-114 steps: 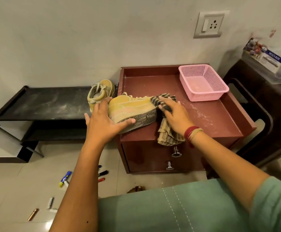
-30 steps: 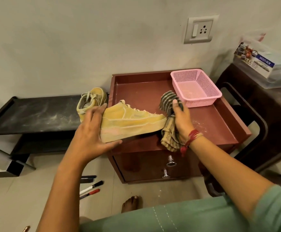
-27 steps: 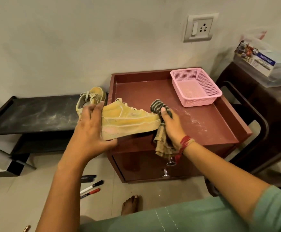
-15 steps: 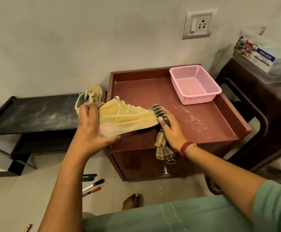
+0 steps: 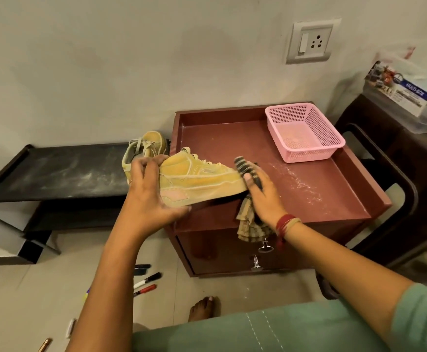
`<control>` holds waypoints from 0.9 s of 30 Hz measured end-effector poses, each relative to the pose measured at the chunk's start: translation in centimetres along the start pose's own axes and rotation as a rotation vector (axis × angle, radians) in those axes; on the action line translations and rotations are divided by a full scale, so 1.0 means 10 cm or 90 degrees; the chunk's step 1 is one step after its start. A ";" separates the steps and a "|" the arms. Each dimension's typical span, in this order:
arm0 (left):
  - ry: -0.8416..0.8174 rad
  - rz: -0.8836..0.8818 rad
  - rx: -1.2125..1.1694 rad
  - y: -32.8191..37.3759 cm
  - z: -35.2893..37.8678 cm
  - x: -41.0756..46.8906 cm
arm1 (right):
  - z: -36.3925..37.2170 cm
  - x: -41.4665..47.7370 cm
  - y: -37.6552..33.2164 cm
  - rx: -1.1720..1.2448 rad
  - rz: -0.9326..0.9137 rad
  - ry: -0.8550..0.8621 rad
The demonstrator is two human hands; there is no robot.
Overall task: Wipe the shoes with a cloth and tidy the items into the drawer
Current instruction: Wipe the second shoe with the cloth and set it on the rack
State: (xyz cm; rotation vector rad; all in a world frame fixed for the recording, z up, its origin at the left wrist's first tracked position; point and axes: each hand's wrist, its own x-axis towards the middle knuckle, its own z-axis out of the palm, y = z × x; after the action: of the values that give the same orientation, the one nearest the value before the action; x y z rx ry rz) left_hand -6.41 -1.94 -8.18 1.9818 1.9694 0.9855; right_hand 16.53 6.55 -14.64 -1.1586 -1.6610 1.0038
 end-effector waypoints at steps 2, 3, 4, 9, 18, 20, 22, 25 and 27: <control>0.004 -0.003 -0.002 0.01 0.00 -0.01 | -0.04 0.02 -0.02 0.010 0.047 0.019; 0.007 -0.006 -0.004 0.01 0.00 -0.01 | -0.02 -0.02 -0.06 -0.010 0.014 0.007; 0.009 -0.008 -0.006 0.02 0.00 -0.01 | 0.01 -0.08 -0.11 -0.046 -0.043 -0.020; -0.047 -0.019 -0.024 -0.01 -0.05 -0.03 | 0.03 -0.01 0.02 -0.044 -0.027 0.004; -0.141 -0.029 -0.093 -0.20 -0.16 -0.11 | 0.22 -0.13 -0.12 -0.148 -0.159 -0.006; -0.103 -0.044 -0.142 -0.24 -0.18 -0.14 | 0.17 0.01 -0.12 -0.069 -0.009 0.072; -0.054 -0.054 -0.217 -0.24 -0.19 -0.17 | 0.13 0.08 -0.23 -0.023 0.082 0.141; 0.037 -0.046 -0.283 -0.14 -0.17 -0.16 | 0.20 -0.03 -0.57 -0.007 -0.007 0.187; 0.107 -0.031 -0.323 -0.07 -0.21 -0.18 | 0.35 -0.18 -0.93 0.006 -0.143 0.154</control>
State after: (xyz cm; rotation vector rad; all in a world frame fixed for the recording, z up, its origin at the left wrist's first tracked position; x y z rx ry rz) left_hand -7.97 -4.19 -7.55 1.6070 1.6126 1.5002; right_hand 11.05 2.01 -7.50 -1.0172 -1.5501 0.6998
